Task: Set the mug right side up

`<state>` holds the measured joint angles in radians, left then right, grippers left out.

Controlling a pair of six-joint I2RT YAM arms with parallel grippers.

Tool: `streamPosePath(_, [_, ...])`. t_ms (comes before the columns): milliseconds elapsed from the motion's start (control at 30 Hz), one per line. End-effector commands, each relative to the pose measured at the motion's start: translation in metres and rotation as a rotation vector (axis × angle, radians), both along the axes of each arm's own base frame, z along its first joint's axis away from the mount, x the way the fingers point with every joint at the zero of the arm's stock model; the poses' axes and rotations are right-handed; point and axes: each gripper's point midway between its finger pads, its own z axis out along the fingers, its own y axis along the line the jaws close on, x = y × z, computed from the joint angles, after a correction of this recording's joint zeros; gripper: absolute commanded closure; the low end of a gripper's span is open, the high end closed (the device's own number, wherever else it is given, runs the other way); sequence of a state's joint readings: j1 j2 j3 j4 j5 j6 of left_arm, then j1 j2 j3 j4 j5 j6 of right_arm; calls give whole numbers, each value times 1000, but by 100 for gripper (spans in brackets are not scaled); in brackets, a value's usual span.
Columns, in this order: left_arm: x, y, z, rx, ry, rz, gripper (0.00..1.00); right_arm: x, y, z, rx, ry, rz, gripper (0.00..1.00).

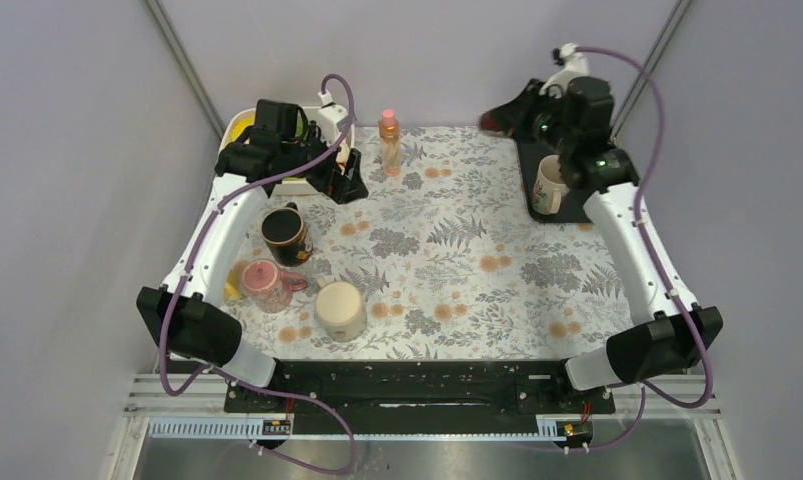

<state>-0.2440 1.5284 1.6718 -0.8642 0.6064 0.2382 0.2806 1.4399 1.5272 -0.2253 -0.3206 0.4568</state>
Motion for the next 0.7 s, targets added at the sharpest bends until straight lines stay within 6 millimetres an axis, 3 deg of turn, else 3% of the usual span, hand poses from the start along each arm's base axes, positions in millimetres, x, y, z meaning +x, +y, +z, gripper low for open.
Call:
streamPosePath(0, [4,16,-12,95,-54,47,1,24,-159,-35,-522,134,-465,100])
streamPosePath(133, [-1,19,-34,119,-7,43,1,53,-231,-52,-582,259,-605,100])
streamPosePath(200, [-4,21,-43,131,9,42,1,66,-251,-64,-596,322,-618,100])
streamPosePath(400, [-10,29,-69,182,55,50,1,101,-299,-106,-587,455,-636,100])
streamPosePath(667, [-8,38,-91,241,89,69,1,121,-331,-212,-562,679,-583,100])
